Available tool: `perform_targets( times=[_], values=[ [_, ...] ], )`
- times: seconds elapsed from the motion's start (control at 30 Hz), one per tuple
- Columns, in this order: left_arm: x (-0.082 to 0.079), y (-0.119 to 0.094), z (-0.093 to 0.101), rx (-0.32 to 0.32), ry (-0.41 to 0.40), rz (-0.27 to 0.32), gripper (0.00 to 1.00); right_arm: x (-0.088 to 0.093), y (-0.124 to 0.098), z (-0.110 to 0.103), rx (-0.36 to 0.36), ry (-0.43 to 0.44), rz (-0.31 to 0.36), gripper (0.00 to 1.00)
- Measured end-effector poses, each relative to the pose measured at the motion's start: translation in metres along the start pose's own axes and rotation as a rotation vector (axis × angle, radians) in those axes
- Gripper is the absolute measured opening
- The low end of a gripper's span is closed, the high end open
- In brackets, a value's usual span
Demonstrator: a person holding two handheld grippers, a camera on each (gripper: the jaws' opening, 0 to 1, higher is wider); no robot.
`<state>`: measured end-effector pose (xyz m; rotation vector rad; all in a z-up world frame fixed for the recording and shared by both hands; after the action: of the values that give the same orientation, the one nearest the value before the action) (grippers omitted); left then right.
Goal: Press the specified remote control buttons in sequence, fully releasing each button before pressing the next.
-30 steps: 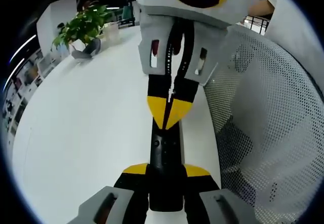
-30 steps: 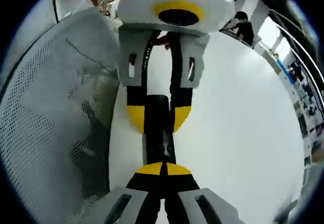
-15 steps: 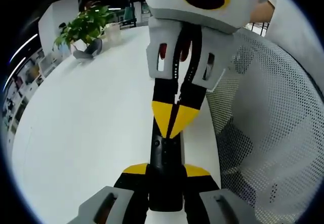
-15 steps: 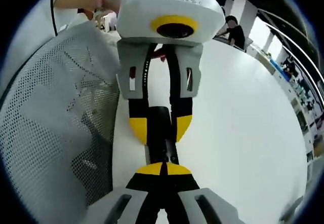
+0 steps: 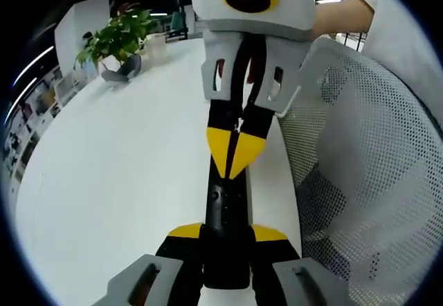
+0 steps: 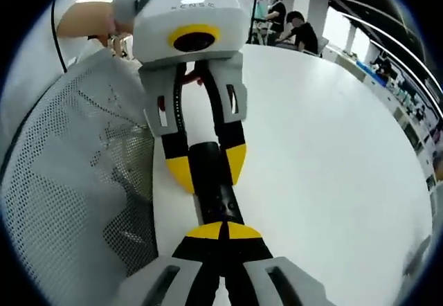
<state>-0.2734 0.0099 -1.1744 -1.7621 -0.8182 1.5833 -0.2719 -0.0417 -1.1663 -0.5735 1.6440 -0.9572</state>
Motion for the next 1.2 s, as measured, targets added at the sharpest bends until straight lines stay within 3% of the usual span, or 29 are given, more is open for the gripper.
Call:
perform_targets(
  times=[0.07, 0.17, 0.27, 0.3, 0.4, 0.47, 0.53, 0.63, 0.73, 0.97, 1.2],
  values=[
    [0.000, 0.000, 0.000, 0.003, 0.003, 0.001, 0.24, -0.005, 0.003, -0.003, -0.018, -0.014, 0.015, 0.00],
    [0.000, 0.000, 0.000, 0.003, 0.003, -0.001, 0.24, -0.005, 0.005, -0.002, 0.004, -0.088, -0.051, 0.00],
    [0.000, 0.000, 0.000, 0.003, 0.003, -0.002, 0.24, -0.006, 0.007, -0.004, 0.029, -0.087, -0.067, 0.00],
    [0.000, 0.000, 0.000, 0.003, 0.003, -0.002, 0.24, -0.006, 0.008, -0.001, 0.080, -0.081, -0.080, 0.00],
    [0.000, 0.000, 0.000, 0.006, 0.005, -0.010, 0.24, -0.007, 0.009, -0.003, 0.119, -0.082, -0.091, 0.00],
    [0.000, 0.000, 0.001, 0.011, 0.012, -0.017, 0.24, -0.006, 0.008, -0.002, 0.130, -0.062, -0.067, 0.00],
    [0.000, 0.000, 0.000, 0.011, 0.012, -0.021, 0.24, -0.006, 0.007, -0.002, 0.122, 0.047, -0.017, 0.00],
    [0.000, 0.000, 0.001, 0.009, 0.006, -0.024, 0.24, -0.006, 0.005, -0.002, 0.103, 0.072, 0.024, 0.00],
    [-0.001, 0.001, 0.001, 0.008, 0.005, -0.031, 0.24, -0.008, 0.008, -0.019, 0.010, 0.110, 0.055, 0.00],
    [-0.001, 0.001, 0.000, 0.008, -0.001, -0.023, 0.24, -0.007, 0.011, -0.021, 0.088, -0.074, -0.020, 0.00],
    [-0.001, 0.001, 0.001, 0.007, 0.002, -0.022, 0.24, -0.009, 0.011, -0.024, 0.077, -0.093, -0.055, 0.00]
  ],
)
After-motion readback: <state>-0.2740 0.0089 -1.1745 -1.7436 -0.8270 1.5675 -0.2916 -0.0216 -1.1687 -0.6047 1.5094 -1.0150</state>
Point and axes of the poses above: the point that each gripper's makers call its tool centre point, and the gripper's own axes: y roughly forward along the fingers, z roughly to its right, x roughly out of its underside, the point moved 2 cm from there along -y, roughly backward along the fingers, and after that the axes turned 9 degrees about y, right-handed, at the moved point
